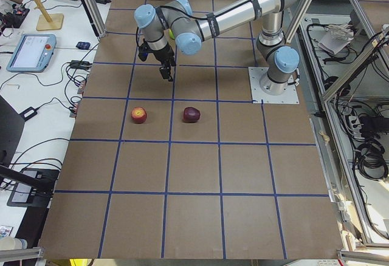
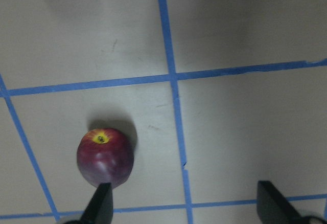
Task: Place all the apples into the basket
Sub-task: 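Grasp the green apple with the right gripper while left reaches the dark red apple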
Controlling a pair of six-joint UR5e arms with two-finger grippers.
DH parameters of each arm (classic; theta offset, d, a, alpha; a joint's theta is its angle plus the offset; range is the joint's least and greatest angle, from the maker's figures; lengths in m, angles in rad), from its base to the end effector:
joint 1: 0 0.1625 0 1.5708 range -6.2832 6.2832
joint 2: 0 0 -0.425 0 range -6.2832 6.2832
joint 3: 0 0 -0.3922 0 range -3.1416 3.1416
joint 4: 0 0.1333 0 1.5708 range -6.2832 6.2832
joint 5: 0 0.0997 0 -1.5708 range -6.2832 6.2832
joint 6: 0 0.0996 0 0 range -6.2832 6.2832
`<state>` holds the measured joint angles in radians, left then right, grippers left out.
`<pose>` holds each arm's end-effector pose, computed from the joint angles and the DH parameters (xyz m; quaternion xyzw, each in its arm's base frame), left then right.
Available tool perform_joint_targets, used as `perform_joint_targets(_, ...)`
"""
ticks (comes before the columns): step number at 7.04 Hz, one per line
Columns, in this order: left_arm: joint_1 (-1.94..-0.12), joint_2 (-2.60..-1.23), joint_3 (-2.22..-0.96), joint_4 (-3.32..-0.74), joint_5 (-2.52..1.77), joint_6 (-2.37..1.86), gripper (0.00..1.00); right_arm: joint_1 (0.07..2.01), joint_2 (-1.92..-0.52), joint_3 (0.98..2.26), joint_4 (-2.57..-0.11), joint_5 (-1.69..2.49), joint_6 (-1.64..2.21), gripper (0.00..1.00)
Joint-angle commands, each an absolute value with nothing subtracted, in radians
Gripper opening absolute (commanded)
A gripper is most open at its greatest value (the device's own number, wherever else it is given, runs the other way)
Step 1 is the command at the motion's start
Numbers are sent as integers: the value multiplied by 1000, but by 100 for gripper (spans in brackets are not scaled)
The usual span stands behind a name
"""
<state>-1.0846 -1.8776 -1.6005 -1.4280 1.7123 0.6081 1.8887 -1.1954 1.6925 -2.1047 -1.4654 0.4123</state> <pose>0.1644 -0.5662 0.3222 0.0673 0.9906 0.1190 0.0099 0.3253 -0.5286 0.2756 0.0461 0.9974 0.0016 0.0558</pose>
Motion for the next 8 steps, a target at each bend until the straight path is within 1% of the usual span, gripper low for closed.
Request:
perform_joint_targets(1,-979,-1875,-1763,-1268,1710,732,100,1907,-1099,1680,-2169,-1462,443,100)
perform_joint_targets(3,-944,-1902,-1883,-1160,1715,739,100,1910,-1074,1678,-2213,-1454,439,100)
perform_joint_targets(4,-942,-1922,-1911,-1099,1715,745,100,1910,-1054,1660,-2214,-1453,434,100)
perform_joint_targets(6,-942,-1945,-1919,-1086,1712,742,100,1910,-1000,1593,-2203,-1422,440,100)
perform_joint_targets(7,-943,-1951,-1925,-1077,1712,744,73,1910,-988,1597,-2198,-1427,440,100)
perform_joint_targets(8,-953,-1951,-1922,-1077,1712,720,33,1910,-988,1601,-2194,-1434,440,100)
